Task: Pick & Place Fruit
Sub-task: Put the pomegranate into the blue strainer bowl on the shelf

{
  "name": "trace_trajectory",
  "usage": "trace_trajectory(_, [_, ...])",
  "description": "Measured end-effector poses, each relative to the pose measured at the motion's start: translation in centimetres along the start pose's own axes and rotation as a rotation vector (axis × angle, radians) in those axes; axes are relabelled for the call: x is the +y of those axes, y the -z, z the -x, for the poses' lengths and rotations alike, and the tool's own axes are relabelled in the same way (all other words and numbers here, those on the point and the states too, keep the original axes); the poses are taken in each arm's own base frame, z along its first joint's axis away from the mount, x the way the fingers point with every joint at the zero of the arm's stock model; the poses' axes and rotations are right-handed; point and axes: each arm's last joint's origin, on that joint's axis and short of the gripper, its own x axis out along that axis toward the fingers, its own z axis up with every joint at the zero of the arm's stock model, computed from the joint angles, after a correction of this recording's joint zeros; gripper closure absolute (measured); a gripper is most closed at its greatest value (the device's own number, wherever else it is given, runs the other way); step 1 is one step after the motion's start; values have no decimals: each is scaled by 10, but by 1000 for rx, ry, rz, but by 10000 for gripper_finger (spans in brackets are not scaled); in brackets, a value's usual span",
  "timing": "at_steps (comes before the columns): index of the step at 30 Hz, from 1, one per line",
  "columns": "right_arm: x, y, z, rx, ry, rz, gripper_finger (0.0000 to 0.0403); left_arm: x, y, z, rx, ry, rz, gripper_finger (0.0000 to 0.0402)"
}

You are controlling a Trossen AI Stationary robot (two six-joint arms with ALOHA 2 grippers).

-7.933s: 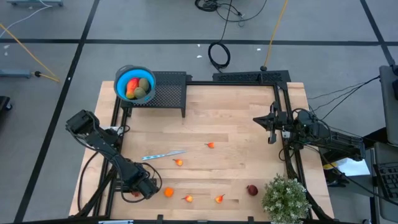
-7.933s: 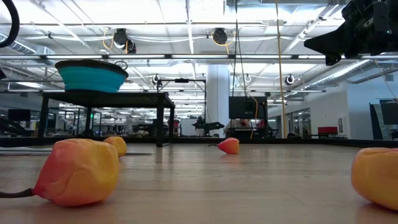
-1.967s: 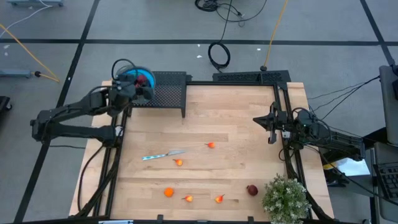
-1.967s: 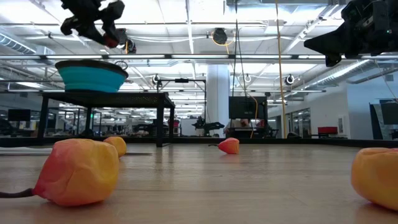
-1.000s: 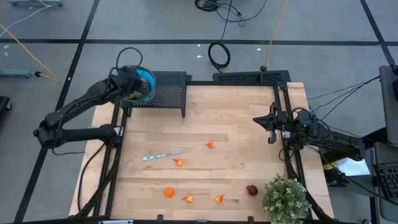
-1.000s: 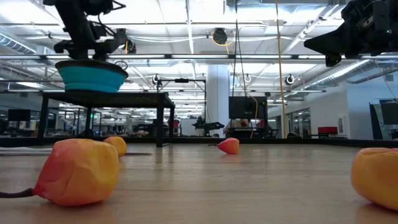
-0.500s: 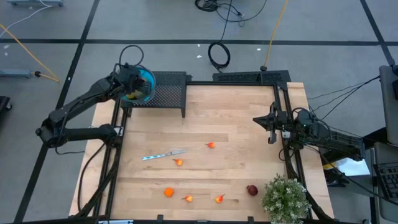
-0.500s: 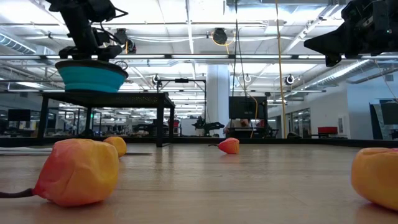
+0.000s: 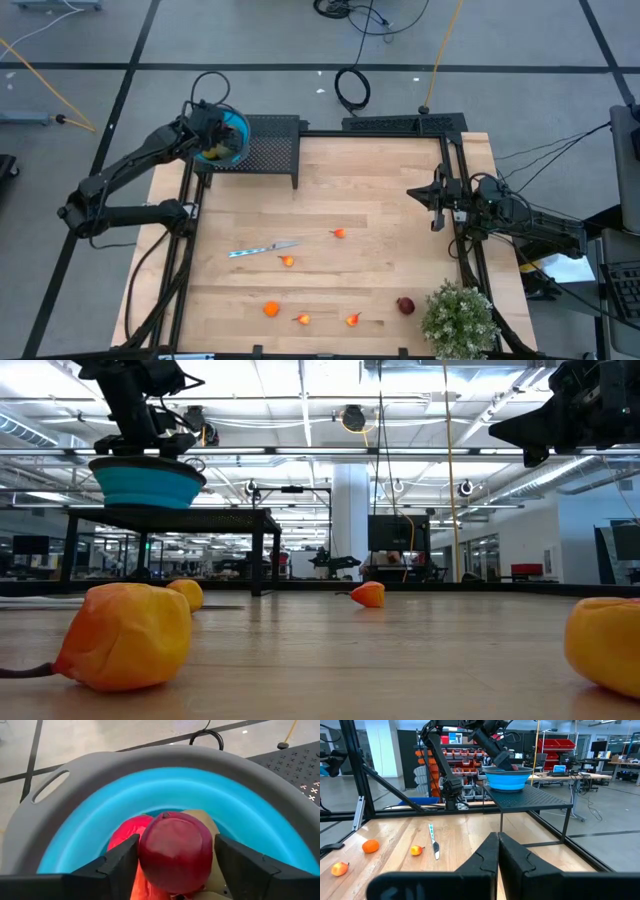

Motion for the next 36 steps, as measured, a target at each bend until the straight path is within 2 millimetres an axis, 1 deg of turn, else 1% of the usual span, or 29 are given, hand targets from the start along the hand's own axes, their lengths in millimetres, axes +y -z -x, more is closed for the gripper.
trace_trajectory(5, [0,0,0,0,0,0,403,1,-1,2,-8,4,-8,113])
trace_trajectory(11, [0,0,0,0,0,0,403,3,-21,26,-97,57,33,104])
trace_trajectory(16, [0,0,0,0,0,0,403,2,-39,50,-144,215,66,103])
trace_trajectory(20, [0,0,0,0,0,0,403,-5,-47,65,-149,387,49,103])
trace_trajectory(25, [0,0,0,0,0,0,403,-19,-43,75,-109,562,-13,103])
trace_trajectory(31, [0,0,0,0,-1,0,403,-35,-35,86,-101,657,-82,106])
trace_trajectory(34, [0,0,0,0,0,0,403,-44,-33,92,-128,672,-82,128])
trace_trajectory(36, [0,0,0,0,0,0,403,-48,-31,96,-151,675,-86,154])
